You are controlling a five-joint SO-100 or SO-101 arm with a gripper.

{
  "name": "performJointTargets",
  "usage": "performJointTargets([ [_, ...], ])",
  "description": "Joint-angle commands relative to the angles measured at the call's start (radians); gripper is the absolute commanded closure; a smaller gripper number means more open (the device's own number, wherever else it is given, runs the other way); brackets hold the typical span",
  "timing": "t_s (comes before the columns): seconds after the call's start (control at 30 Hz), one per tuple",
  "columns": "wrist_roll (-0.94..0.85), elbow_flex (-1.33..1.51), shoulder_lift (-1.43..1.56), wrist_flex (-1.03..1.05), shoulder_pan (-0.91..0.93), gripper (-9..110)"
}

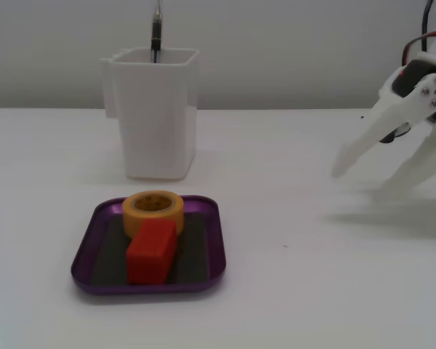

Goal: Grab up the yellow tape and put it in the box.

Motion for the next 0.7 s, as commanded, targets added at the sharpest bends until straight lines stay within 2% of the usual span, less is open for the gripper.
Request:
performJointTargets([
  [0.0, 0.008, 0.094, 0.172, 0.003, -0.008, 86],
  [0.27, 0.009, 0.149, 0.186, 0.048, -0.006, 87],
  [0.4, 0.008, 0.149, 0.186, 0.049, -0.009, 103],
  [0.67, 0.003, 0.155, 0.186, 0.031, -0.003, 100],
])
